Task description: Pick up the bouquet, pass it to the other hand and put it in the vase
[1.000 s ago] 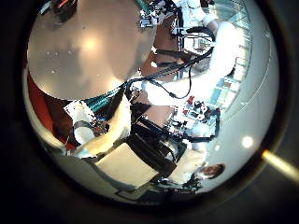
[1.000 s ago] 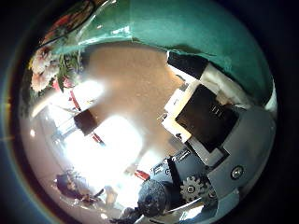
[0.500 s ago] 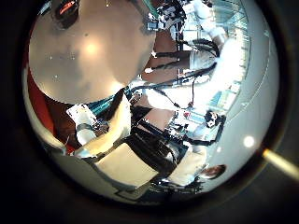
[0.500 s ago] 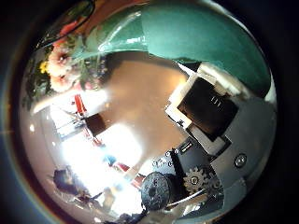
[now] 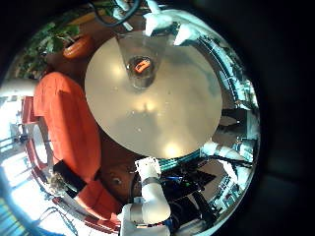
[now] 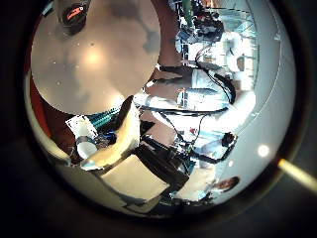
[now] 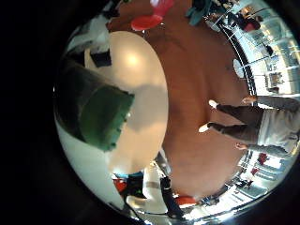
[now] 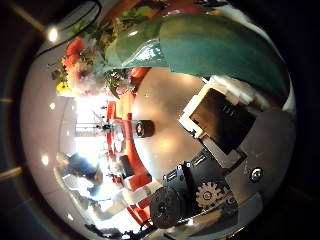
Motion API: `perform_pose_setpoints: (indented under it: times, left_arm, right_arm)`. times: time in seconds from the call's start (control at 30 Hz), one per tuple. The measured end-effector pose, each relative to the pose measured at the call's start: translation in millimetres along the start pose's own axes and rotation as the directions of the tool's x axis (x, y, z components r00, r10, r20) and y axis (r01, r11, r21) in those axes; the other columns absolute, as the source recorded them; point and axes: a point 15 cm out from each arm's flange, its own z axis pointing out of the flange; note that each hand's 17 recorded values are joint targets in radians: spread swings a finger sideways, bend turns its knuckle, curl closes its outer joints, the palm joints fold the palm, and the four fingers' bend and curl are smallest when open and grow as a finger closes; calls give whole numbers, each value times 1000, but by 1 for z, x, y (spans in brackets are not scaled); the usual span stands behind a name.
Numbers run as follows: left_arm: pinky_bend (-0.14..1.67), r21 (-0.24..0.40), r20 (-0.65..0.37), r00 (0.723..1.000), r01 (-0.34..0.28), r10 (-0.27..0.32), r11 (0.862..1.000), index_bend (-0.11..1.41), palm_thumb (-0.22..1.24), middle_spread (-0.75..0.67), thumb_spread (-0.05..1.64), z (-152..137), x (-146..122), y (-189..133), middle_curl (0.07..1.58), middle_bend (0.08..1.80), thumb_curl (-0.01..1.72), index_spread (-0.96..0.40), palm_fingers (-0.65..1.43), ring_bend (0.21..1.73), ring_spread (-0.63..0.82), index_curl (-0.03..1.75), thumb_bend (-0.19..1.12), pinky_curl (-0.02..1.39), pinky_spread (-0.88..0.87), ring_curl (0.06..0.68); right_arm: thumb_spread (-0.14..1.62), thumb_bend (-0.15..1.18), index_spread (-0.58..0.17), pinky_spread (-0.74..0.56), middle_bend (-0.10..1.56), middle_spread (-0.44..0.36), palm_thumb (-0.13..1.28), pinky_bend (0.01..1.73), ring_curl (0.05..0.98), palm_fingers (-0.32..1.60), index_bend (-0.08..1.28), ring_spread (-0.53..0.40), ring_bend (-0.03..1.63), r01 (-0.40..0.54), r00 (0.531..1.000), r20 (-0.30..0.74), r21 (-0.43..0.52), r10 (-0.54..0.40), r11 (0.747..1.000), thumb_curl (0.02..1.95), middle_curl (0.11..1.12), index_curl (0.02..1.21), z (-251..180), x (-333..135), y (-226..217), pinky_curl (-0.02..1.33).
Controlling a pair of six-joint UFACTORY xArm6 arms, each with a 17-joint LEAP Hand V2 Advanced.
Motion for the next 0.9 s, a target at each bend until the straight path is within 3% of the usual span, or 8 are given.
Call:
perform_pose_setpoints:
  times: [0.23,0.43,0.5,0.6,0.8,0.9]
  left_arm:
    - [276,73,-155,988,8,3,997,161,395,324,1113,-16,-3,-1,338,201,336,146,290,594,501,336,-25,345,470,209]
    - [289,173,-326,941,-31,87,984,165,369,314,1106,-33,21,-12,347,200,334,145,297,619,481,331,-28,347,449,208]
    - [292,225,-393,912,-27,116,974,166,358,314,1097,-44,28,-17,348,196,334,148,296,630,478,330,-28,347,445,207]
    - [304,285,-477,862,-33,172,958,159,337,327,1074,-59,46,-24,349,192,335,160,270,642,475,326,-33,351,439,208]
    - [342,357,-590,768,-28,249,934,153,300,391,1015,-85,65,-35,344,192,335,199,204,669,483,310,-34,360,442,207]
    - [355,405,-656,678,-56,333,913,147,263,412,965,-102,86,-39,343,195,330,215,179,684,490,301,-44,361,445,208]
  right_arm:
    - [906,64,-251,-174,1361,-137,1140,1429,699,1120,1143,-197,1448,38,976,211,111,-61,993,933,825,935,-48,-58,14,611]
    - [896,54,-240,-179,1367,-133,1130,1407,704,1123,1156,-194,1446,96,881,447,158,-158,983,996,814,928,-73,-126,37,646]
    - [897,53,-237,-181,1371,-132,1128,1398,705,1124,1159,-194,1444,116,845,501,172,-188,978,1017,811,924,-81,-147,50,658]
    - [896,50,-233,-181,1375,-130,1124,1385,707,1122,1163,-194,1443,137,828,515,194,-220,971,1046,806,920,-86,-165,69,676]
    - [898,44,-228,-187,1381,-129,1118,1364,710,1127,1167,-193,1445,205,779,569,163,-262,965,1098,797,911,-63,-206,117,710]
    - [899,41,-226,-189,1384,-128,1116,1353,710,1128,1168,-192,1446,232,760,586,162,-283,959,1122,793,907,-60,-220,130,726]
